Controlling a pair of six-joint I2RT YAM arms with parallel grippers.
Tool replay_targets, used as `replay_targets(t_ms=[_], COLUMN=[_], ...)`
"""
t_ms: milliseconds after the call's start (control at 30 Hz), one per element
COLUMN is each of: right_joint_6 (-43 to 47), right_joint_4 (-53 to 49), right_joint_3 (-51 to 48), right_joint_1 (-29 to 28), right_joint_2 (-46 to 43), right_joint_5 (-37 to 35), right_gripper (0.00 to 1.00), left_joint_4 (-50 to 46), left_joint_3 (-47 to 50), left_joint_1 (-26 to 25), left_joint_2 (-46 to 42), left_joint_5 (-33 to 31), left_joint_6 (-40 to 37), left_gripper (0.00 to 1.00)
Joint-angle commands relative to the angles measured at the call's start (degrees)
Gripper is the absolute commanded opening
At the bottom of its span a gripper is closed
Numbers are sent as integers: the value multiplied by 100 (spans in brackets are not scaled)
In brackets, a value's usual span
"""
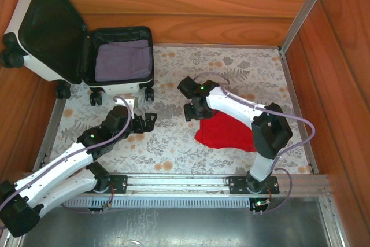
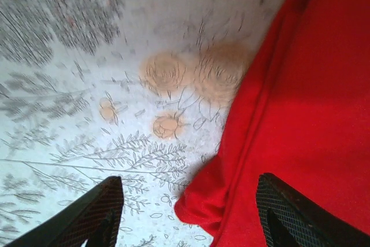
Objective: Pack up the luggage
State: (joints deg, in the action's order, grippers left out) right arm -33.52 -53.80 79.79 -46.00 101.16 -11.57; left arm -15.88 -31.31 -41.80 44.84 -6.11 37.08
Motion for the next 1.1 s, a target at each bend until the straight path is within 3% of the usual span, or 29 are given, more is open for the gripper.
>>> replay_targets(t_ms=[0, 433, 1067], right_joint_6=[-380, -488, -362], right_joint_4=[-840, -485, 192], right_joint_3=[496, 626, 176], right_joint_1=[125, 712, 808], right_joint_2=[222, 1048, 1718], right_joint_5=[-700, -662, -661], right_gripper=[64, 61, 50], left_joint_4=[-266, -205, 267], left_joint_3=[47, -40, -60], left_joint_1=[-53, -62, -169], left_joint_2=[-58, 300, 988], left_joint_5=[-159, 454, 803], left_joint_6=[-82, -93, 172], left_gripper=[100, 100, 96])
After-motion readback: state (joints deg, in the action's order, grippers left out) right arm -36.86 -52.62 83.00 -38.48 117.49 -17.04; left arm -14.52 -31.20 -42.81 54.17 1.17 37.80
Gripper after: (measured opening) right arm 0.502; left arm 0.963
